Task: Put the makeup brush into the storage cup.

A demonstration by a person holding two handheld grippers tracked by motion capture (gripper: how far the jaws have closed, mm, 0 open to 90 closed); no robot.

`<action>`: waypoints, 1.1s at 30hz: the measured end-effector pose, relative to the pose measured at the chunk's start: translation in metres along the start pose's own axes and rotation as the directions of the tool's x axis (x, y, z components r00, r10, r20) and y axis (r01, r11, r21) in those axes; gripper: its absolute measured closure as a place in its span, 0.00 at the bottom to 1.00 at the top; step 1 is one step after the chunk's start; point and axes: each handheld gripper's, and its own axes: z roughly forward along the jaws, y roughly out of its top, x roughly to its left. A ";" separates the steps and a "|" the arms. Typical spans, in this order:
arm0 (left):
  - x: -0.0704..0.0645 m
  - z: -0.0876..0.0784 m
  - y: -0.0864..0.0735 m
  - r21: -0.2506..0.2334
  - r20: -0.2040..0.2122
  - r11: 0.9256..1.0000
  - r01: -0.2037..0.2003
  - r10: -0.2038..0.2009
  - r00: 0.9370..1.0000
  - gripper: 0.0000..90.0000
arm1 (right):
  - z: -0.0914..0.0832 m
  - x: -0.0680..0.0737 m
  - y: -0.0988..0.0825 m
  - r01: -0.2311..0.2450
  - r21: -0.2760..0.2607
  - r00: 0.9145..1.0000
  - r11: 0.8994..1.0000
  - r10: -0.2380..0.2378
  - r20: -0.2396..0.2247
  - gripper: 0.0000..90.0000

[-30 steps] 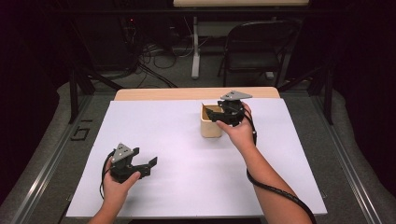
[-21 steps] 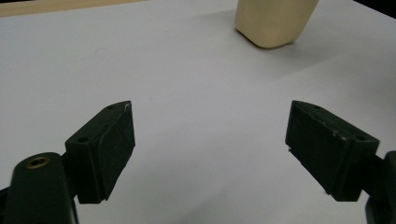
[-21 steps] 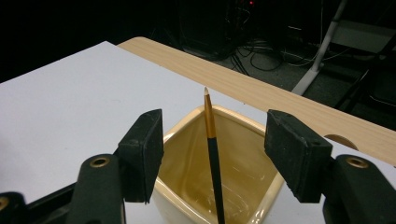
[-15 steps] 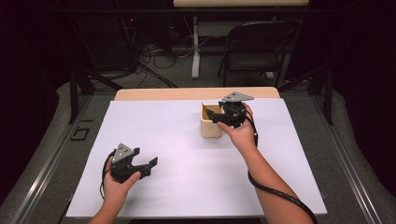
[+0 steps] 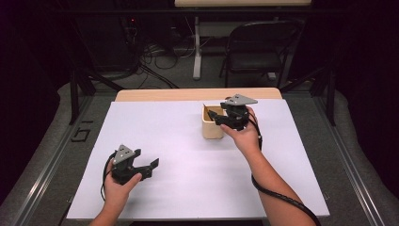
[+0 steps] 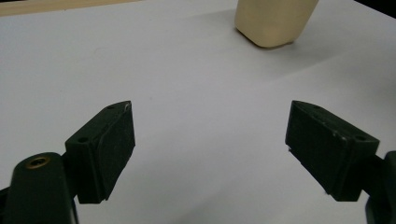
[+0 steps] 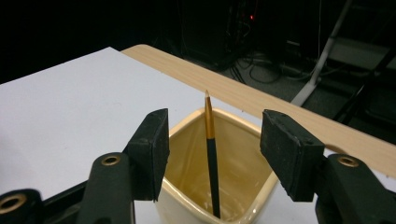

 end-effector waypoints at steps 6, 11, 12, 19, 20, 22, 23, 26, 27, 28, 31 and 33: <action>0.000 0.000 0.000 -0.001 -0.001 1.000 0.000 0.000 1.000 0.18 | -0.002 0.001 0.001 0.025 -0.016 1.000 1.000 -0.025 0.013 0.45; 0.000 0.000 0.000 -0.001 -0.002 1.000 0.001 -0.001 1.000 0.18 | -0.003 0.001 -0.001 -0.002 0.020 1.000 1.000 0.002 0.022 0.43; 0.000 0.000 0.000 -0.001 -0.002 1.000 0.000 0.000 1.000 0.18 | -0.003 0.001 -0.001 -0.012 0.025 1.000 1.000 0.012 0.011 0.42; 0.000 0.000 0.000 0.000 -0.001 1.000 0.000 0.000 1.000 0.18 | -0.005 0.005 -0.007 0.011 0.046 1.000 0.999 -0.012 0.018 0.35; 0.000 0.000 0.000 -0.001 -0.001 1.000 -0.001 0.001 1.000 0.18 | -0.006 0.006 -0.008 0.014 0.050 1.000 0.999 -0.015 0.016 0.34; 0.000 0.000 0.000 0.001 -0.001 1.000 -0.001 0.001 1.000 0.18 | -0.006 0.007 -0.009 0.012 0.048 1.000 0.999 -0.013 0.016 0.28; 0.000 0.000 0.000 0.001 -0.001 1.000 -0.001 0.001 1.000 0.18 | -0.007 0.008 -0.010 0.011 0.050 1.000 0.999 -0.011 0.015 0.26; 0.000 0.000 0.000 0.000 -0.001 1.000 -0.004 0.004 1.000 0.18 | -0.010 0.010 -0.012 0.002 0.050 1.000 0.999 -0.002 0.014 0.21; 0.000 -0.001 0.000 0.000 -0.001 1.000 -0.005 0.005 1.000 0.18 | -0.011 0.011 -0.012 0.000 0.050 1.000 0.999 -0.001 0.012 0.19; 0.000 -0.001 0.000 0.000 0.000 1.000 -0.005 0.005 1.000 0.18 | -0.012 0.012 -0.014 0.007 0.046 1.000 0.999 -0.008 0.012 0.18; 0.000 -0.001 0.000 -0.002 0.001 1.000 -0.003 0.003 1.000 0.18 | -0.016 0.016 -0.018 0.008 0.045 1.000 0.999 -0.008 0.000 0.17; 0.000 -0.001 0.000 -0.004 0.001 1.000 -0.001 0.001 1.000 0.18 | -0.020 0.019 -0.021 0.010 0.043 1.000 0.999 -0.009 -0.007 0.17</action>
